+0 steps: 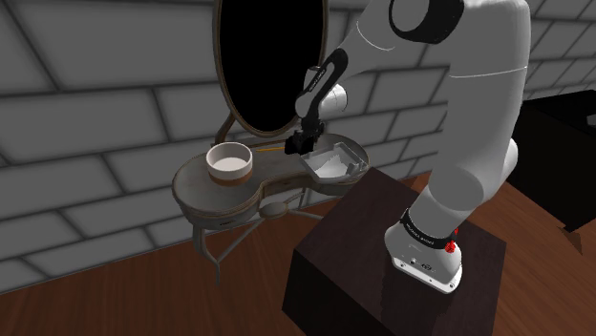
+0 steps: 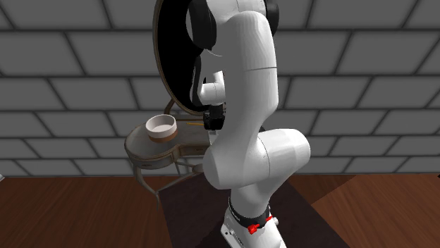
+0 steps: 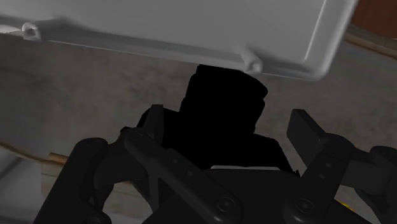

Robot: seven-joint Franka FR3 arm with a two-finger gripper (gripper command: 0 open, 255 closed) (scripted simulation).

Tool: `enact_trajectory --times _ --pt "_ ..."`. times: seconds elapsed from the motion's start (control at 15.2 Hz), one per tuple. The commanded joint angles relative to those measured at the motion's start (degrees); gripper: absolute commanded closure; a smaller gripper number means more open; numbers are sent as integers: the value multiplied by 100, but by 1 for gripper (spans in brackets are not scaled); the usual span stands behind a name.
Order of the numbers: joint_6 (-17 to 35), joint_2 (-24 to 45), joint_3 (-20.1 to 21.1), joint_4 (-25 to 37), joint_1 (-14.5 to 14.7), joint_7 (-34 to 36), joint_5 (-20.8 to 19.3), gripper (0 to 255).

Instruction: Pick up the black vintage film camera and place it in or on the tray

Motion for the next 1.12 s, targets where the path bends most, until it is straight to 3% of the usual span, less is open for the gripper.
enact_trajectory --times 0.0,0.73,0.79,1.06 --pt "120 169 18 53 -22 -18 20 0" --pt "264 368 42 107 -44 -34 42 0" --pt "264 368 42 107 -44 -34 42 255" --pt "263 366 42 107 -44 -33 42 255"
